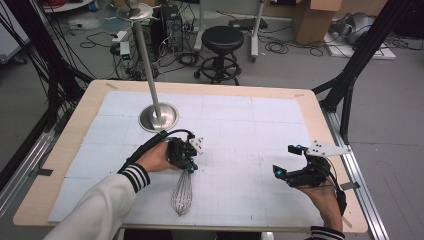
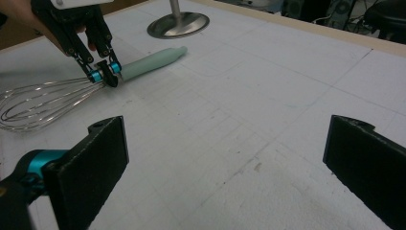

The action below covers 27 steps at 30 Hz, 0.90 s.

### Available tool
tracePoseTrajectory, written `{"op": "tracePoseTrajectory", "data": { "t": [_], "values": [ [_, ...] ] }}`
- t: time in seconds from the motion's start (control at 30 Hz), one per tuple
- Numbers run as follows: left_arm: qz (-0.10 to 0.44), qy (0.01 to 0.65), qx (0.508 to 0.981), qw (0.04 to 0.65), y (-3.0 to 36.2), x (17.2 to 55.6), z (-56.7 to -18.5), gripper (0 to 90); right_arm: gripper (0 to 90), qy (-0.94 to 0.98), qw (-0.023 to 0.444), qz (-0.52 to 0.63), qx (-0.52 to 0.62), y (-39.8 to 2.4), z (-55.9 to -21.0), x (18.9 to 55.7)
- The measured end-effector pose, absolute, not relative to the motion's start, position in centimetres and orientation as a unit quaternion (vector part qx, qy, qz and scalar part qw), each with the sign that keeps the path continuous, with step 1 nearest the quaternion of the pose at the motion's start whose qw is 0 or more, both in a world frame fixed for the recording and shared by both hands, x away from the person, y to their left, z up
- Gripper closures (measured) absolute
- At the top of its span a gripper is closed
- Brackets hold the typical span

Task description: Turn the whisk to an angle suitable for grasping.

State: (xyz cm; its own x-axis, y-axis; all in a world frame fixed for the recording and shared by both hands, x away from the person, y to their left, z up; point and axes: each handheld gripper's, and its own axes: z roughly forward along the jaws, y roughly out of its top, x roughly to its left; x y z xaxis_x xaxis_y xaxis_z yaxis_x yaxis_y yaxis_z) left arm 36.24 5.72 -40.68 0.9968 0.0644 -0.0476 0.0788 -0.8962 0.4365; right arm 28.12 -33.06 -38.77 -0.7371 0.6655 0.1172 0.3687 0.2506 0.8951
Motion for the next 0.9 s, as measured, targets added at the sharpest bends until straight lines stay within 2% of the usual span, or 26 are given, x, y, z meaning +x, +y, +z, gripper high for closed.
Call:
{"op": "tracePoseTrajectory", "data": {
  "t": [0.3, 0.9],
  "values": [
    [-0.007, 0.048, 0.978, 0.201, 7.3, 36.3, -40.5, 89.8, 0.8, 0.778, 0.146, 0.514, 0.331, -33.1, -38.8, 28.2],
    [0.008, 0.094, 0.978, 0.185, 13.0, 36.5, -40.2, 89.8, 0.8, 0.779, 0.145, 0.511, 0.333, -33.0, -38.9, 28.4]
  ]
}}
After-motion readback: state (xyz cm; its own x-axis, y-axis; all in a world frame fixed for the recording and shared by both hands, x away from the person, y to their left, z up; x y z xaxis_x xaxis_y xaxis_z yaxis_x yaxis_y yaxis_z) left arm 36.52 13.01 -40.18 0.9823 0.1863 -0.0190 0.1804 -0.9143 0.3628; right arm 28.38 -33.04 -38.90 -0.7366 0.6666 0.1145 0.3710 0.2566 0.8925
